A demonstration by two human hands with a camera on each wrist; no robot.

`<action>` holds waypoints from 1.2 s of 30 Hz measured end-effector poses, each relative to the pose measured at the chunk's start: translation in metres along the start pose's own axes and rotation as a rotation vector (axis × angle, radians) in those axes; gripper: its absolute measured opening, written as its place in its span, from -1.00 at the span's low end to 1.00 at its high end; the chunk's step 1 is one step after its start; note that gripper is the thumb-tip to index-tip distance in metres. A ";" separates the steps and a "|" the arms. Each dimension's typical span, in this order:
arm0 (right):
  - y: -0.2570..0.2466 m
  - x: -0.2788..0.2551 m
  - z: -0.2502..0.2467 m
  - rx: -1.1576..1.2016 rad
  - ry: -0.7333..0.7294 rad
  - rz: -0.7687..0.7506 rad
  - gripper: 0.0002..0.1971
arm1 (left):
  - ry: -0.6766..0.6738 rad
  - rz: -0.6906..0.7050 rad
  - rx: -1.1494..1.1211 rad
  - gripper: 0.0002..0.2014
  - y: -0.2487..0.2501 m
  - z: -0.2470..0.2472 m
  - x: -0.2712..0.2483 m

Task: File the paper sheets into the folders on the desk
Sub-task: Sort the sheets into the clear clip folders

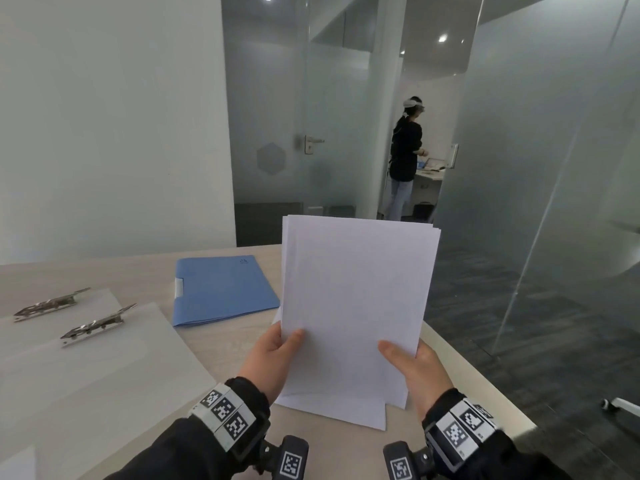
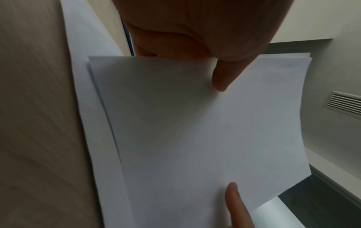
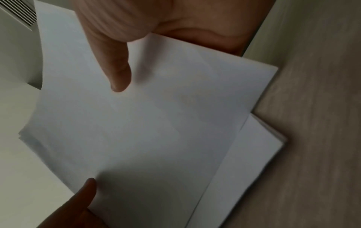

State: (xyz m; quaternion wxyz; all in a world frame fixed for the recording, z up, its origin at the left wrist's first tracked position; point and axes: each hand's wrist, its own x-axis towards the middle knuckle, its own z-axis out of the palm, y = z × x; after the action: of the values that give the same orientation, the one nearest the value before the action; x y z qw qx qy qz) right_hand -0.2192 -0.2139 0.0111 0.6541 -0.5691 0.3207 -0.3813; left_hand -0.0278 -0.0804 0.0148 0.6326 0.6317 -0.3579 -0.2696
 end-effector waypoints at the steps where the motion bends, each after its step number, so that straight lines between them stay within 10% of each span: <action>1: 0.000 -0.001 0.000 0.011 0.001 -0.007 -0.77 | -0.007 0.000 0.015 -0.79 -0.001 -0.001 0.000; 13: 0.006 0.003 0.008 -0.020 0.026 0.009 -0.82 | 0.038 -0.065 0.001 -0.79 -0.003 -0.008 -0.003; 25: 0.002 -0.011 0.084 -0.274 -0.314 0.060 -0.75 | 0.150 -0.273 0.004 -0.80 0.012 -0.109 -0.029; 36: 0.028 -0.009 0.169 -0.252 -0.409 0.135 -0.77 | 0.554 -0.437 -0.047 -0.72 -0.015 -0.237 -0.069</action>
State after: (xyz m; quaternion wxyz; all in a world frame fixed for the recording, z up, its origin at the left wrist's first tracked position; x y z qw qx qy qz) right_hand -0.0761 -0.1196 0.0085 0.6534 -0.6887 0.2637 -0.1706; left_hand 0.1206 0.1167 0.0050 0.6475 0.7278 -0.0226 -0.2250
